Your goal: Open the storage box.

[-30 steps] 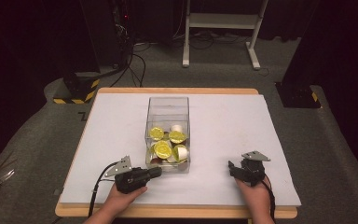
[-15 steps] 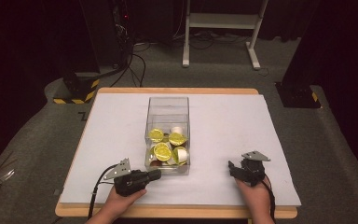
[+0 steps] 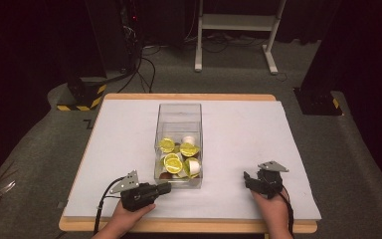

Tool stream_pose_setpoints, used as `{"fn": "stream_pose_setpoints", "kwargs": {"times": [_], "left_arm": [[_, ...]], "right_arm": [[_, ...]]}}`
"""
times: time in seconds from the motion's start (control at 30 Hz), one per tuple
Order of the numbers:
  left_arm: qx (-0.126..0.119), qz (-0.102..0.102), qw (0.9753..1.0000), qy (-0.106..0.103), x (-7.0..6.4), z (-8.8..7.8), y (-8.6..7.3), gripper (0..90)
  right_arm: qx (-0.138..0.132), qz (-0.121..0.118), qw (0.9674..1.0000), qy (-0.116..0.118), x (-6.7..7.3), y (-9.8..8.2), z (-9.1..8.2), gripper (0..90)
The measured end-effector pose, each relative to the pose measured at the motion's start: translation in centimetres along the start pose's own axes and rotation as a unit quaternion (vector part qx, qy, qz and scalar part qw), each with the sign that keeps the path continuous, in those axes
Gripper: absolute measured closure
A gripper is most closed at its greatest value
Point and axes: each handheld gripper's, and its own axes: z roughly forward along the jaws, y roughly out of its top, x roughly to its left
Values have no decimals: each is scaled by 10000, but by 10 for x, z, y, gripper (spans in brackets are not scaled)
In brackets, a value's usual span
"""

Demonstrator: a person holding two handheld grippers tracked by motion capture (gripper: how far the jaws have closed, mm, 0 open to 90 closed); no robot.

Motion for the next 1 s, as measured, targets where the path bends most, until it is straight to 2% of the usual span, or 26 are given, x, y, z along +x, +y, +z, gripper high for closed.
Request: {"fn": "stream_pose_setpoints", "kwargs": {"times": [0.47,0.63,0.8,1.0], "left_arm": [[27,59,10000,30,-2,-2,-1,849],[-7,-14,9999,161,0,-6,1,769],[46,89,9997,226,-2,-10,4,755],[-66,146,9991,384,-6,-21,7,748]], "right_arm": [[1,7,10000,1,0,0,0,282],[2,10,10000,1,0,0,0,282],[1,9,10000,0,0,0,0,282],[2,10,10000,0,0,0,0,282]]}}
